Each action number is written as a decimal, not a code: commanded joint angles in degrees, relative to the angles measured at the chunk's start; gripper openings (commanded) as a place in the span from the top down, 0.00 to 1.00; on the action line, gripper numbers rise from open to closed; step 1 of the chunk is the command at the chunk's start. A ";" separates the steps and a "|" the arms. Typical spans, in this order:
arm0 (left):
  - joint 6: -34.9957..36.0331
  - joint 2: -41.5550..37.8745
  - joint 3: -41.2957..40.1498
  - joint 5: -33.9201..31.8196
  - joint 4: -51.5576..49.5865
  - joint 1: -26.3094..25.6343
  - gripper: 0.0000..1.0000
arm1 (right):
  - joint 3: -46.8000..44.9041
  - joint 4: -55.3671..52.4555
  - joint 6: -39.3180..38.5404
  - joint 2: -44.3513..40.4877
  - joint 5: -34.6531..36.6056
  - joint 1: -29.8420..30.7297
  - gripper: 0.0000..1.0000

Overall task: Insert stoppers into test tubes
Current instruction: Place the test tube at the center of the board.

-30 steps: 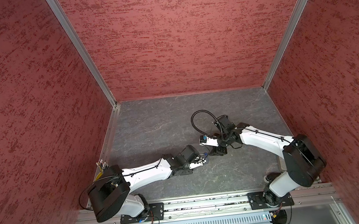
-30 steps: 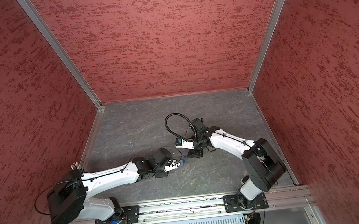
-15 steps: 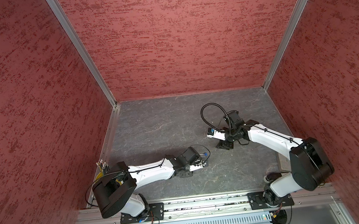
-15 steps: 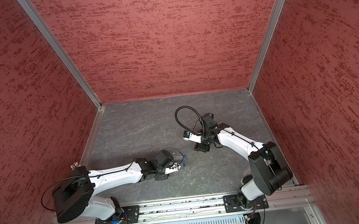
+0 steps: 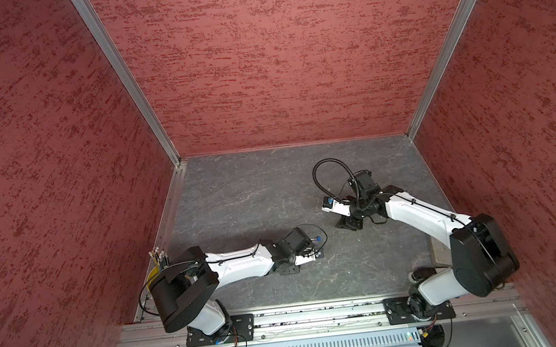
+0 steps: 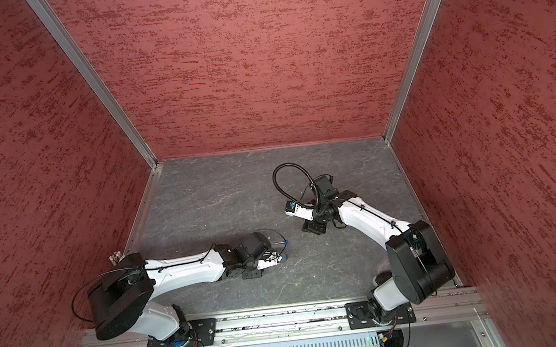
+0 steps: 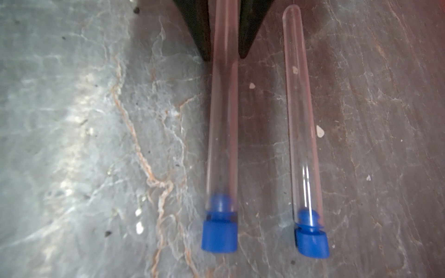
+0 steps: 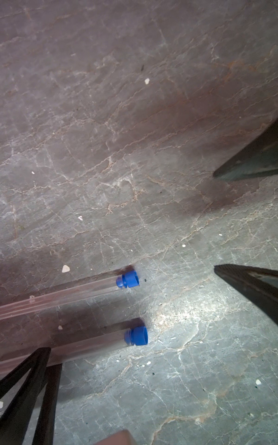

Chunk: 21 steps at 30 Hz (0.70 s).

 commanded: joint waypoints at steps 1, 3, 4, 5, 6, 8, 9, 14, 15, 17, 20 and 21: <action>-0.61 0.74 0.27 1.96 -0.52 -0.22 0.74 | -0.36 1.07 -0.94 -1.23 0.33 -0.42 0.41; -0.53 0.40 0.49 1.86 -0.77 -0.19 0.72 | -0.23 1.16 -0.83 -1.14 0.34 -0.39 0.41; -0.50 0.22 0.57 1.75 -0.94 -0.26 0.70 | -0.13 1.16 -0.82 -1.11 0.26 -0.39 0.41; -0.41 -0.17 0.69 1.80 -1.28 -0.21 0.69 | -0.03 1.16 -0.84 -1.05 0.22 -0.42 0.41; -0.43 -0.46 0.77 1.86 -1.52 -0.19 0.67 | 0.07 1.16 -0.78 -1.01 0.21 -0.44 0.41; -0.43 -1.69 0.84 2.00 -1.72 -0.23 0.64 | 0.28 0.99 -0.79 -0.95 0.15 -0.37 0.41; -0.42 -2.16 0.97 2.09 -1.98 -0.25 0.63 | 0.41 0.98 -0.80 -1.03 0.08 -0.40 0.40; -0.98 -6.92 2.20 2.64 -4.62 -0.18 0.58 | 0.52 3.94 1.54 -1.51 -0.69 -0.69 0.40; -1.08 -8.17 2.45 2.68 -5.08 -0.25 0.58 | 0.26 5.21 2.41 -1.50 -0.87 -0.88 0.40; -2.31 -11.76 2.39 3.11 -4.71 0.61 0.56 | -1.29 10.55 6.19 -3.54 -1.03 -1.81 0.39; -7.34 -18.39 1.28 8.05 -0.95 6.05 0.46 | -5.78 22.85 15.12 -6.69 0.57 -3.69 0.23; -9.41 -20.53 0.68 10.17 0.81 8.61 0.39 | -7.83 28.15 18.77 -8.02 1.40 -4.40 0.18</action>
